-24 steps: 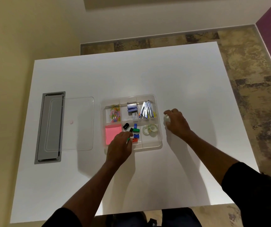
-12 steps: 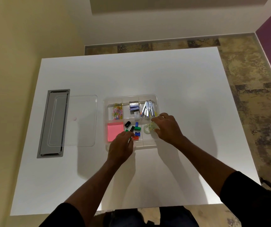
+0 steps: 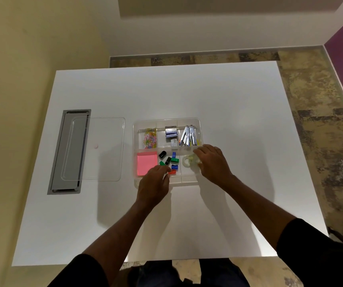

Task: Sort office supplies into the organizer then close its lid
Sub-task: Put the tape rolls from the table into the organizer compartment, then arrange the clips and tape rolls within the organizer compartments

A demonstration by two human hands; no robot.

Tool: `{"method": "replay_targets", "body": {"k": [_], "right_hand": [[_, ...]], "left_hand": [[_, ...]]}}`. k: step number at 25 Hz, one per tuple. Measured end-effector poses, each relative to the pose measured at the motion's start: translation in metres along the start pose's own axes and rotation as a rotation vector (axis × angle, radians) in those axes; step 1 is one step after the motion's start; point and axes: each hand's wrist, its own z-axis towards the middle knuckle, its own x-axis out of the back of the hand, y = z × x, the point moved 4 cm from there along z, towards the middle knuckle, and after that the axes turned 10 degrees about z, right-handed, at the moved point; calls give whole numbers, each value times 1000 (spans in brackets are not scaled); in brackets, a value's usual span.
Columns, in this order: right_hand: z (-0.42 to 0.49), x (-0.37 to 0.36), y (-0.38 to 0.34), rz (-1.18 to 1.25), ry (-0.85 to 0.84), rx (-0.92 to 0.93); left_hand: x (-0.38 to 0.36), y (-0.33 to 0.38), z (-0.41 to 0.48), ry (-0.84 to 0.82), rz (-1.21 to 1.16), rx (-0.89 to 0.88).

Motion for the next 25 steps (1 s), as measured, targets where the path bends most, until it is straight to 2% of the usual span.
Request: {"method": "replay_targets", "body": {"k": [4, 9, 13, 17, 21, 25], "right_hand": [[-24, 0, -2, 110, 81, -106], [-36, -19, -25, 12, 13, -11], [-12, -18, -23, -27, 16, -33], [8, -23, -29, -85, -145, -17], [1, -34, -49, 160, -283, -148], [-10, -49, -50, 132, -474, -213]], "left_hand": [[-1, 0, -1, 14, 14, 1], [-15, -4, 0, -26, 57, -1], [-20, -3, -1, -57, 80, -29], [-24, 1, -6, -70, 77, -46], [-28, 0, -9, -71, 77, -55], [-28, -3, -10, -62, 75, -58]]}}
